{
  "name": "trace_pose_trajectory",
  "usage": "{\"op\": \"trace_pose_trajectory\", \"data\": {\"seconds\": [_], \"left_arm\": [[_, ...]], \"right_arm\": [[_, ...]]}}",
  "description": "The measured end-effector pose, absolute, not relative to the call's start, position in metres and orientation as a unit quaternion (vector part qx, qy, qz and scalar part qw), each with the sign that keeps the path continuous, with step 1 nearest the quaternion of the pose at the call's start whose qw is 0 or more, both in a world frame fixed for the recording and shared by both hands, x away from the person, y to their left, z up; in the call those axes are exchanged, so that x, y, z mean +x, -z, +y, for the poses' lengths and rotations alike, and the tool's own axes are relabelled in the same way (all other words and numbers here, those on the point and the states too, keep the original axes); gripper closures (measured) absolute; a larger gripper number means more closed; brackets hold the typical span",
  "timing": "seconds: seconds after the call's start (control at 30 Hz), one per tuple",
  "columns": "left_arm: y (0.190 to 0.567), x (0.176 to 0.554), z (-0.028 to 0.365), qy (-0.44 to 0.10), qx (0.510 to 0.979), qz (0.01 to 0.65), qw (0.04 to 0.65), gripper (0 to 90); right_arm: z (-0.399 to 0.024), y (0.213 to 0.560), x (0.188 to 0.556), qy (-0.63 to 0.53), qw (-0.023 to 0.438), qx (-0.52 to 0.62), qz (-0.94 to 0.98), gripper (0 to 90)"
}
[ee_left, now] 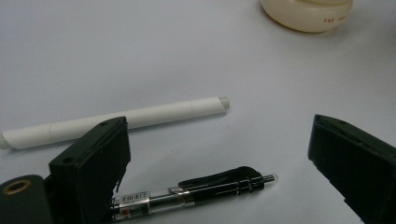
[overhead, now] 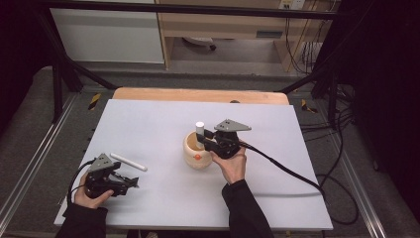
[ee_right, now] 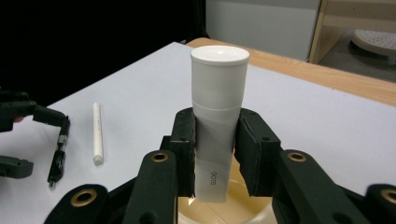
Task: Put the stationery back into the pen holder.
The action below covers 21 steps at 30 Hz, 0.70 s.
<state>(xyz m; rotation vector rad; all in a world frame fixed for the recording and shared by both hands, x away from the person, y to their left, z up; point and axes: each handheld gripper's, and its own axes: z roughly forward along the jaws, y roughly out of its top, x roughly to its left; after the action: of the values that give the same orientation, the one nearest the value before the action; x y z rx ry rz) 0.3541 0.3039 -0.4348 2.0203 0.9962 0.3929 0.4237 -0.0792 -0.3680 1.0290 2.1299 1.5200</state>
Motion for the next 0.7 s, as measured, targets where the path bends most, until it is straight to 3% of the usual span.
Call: {"op": "trace_pose_trajectory", "data": {"seconds": [0.4,0.7], "left_arm": [[0.435,0.354,0.304,-0.156,0.804,0.397,0.415,5.9],[0.435,0.354,0.304,-0.156,0.803,0.397,0.416,5.9]], "right_arm": [[-0.072,0.389,0.427,-0.507,0.153,0.368,0.764,69.5],[-0.074,0.385,0.425,-0.508,0.158,0.366,0.763,65.2]]}}
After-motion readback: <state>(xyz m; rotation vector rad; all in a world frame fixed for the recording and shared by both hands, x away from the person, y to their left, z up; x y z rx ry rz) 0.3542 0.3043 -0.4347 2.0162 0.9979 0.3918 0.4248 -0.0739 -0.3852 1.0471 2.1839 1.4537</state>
